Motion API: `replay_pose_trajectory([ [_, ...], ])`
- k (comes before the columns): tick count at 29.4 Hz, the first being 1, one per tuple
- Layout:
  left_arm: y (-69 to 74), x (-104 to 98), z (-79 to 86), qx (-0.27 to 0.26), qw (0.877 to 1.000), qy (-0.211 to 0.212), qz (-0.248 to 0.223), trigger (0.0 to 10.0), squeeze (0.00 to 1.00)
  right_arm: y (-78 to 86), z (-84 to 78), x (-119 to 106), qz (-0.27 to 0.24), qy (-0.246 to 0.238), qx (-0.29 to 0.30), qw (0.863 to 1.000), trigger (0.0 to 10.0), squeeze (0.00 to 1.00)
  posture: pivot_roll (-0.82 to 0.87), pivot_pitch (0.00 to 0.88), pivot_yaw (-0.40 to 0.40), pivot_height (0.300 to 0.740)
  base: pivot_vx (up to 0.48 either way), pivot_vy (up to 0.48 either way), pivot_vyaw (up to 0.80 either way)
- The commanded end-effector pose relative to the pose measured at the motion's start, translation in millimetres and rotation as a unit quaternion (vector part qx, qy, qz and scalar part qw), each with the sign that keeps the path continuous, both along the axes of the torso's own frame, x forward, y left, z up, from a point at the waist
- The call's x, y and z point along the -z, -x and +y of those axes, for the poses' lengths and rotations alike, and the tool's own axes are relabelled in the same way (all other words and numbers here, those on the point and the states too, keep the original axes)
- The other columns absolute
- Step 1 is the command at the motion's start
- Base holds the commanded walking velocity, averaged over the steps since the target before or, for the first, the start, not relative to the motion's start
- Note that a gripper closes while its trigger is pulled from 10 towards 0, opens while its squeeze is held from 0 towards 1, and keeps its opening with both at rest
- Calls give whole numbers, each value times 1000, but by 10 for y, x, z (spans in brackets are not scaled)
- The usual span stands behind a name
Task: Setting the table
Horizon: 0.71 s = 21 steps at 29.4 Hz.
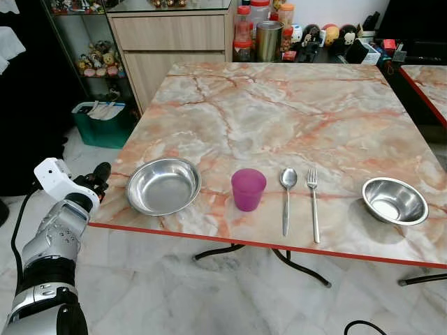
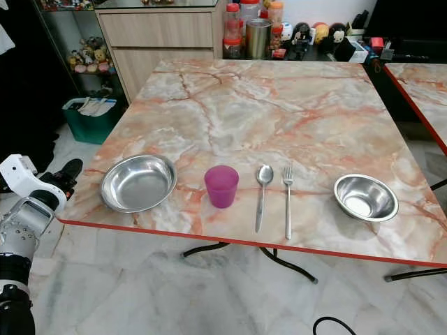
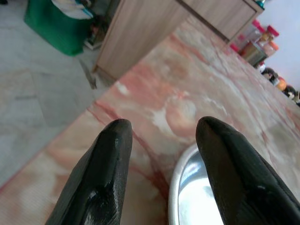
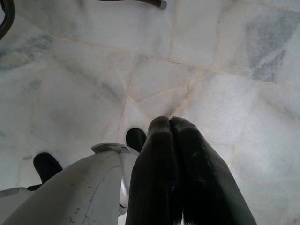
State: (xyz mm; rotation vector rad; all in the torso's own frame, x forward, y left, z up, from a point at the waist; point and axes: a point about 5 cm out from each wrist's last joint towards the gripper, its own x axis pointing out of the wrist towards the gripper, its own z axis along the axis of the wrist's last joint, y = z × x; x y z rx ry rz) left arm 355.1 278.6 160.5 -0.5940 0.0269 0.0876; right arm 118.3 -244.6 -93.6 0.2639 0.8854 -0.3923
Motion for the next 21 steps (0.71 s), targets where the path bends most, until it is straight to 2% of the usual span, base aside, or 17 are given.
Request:
replay_pose_trajectory([
  [1,15,124,-65,20,999,0,26,10000,0,54,6,18,6,-2,7,1000,10000,0,-2,128,40,740,0,0,0],
  [7,-6,139,-197,53,998,-1,27,10000,0,26,5,9,2,0,6,1000,10000,0,-4,127,41,740,0,0,0],
  [16,-14,114,-183,50,999,-2,21,10000,0,28,14,10,1,0,7,1000,10000,0,-5,130,43,740,0,0,0],
  [21,15,200,-138,44,998,-6,44,10000,0,27,22,11,0,-1,7,1000,10000,0,-5,131,46,740,0,0,0],
])
